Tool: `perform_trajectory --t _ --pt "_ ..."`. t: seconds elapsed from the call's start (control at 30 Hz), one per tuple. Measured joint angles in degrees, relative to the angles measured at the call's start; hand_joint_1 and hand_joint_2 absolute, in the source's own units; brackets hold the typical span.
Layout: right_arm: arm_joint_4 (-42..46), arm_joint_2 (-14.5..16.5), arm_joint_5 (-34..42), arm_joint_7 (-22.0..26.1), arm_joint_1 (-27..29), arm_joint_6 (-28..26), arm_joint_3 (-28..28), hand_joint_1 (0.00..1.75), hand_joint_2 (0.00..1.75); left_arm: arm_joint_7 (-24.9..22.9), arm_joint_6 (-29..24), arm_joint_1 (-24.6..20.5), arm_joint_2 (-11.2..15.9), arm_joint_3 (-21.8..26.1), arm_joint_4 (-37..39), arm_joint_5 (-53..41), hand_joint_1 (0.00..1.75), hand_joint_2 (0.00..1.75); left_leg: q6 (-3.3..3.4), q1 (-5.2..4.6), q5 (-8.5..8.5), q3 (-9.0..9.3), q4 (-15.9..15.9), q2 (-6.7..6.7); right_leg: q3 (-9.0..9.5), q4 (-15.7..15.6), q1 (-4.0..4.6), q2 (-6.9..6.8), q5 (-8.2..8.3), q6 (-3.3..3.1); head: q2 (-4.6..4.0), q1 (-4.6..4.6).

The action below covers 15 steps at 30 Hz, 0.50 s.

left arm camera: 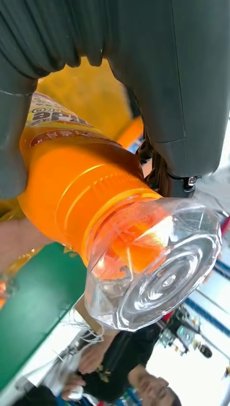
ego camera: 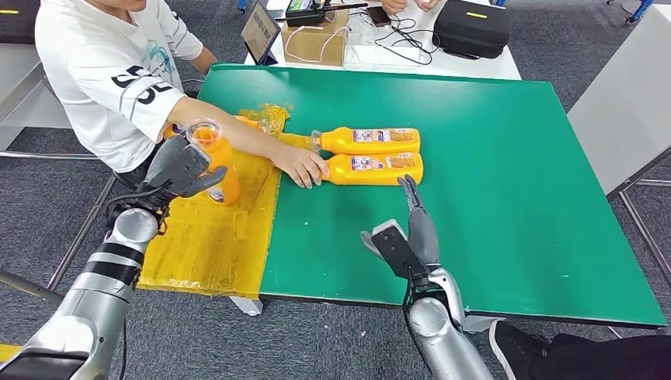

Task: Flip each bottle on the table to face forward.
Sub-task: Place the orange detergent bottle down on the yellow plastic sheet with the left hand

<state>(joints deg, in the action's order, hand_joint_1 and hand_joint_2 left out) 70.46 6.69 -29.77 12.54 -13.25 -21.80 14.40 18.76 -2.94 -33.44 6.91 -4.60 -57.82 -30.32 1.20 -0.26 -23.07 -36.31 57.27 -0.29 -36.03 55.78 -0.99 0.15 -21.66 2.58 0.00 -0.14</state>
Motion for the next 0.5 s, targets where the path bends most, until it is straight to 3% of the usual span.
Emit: perform_trajectory --t 0.5 --pt "1.12 0.02 0.23 0.64 0.49 2.4 -0.79 0.0 1.75 1.06 -2.56 -2.83 4.81 -13.46 -0.56 -23.4 1.75 1.75 0.0 0.0 0.0 0.0 0.0 0.01 0.0 0.0 0.01 0.01 0.0 0.0 0.0 -0.01"
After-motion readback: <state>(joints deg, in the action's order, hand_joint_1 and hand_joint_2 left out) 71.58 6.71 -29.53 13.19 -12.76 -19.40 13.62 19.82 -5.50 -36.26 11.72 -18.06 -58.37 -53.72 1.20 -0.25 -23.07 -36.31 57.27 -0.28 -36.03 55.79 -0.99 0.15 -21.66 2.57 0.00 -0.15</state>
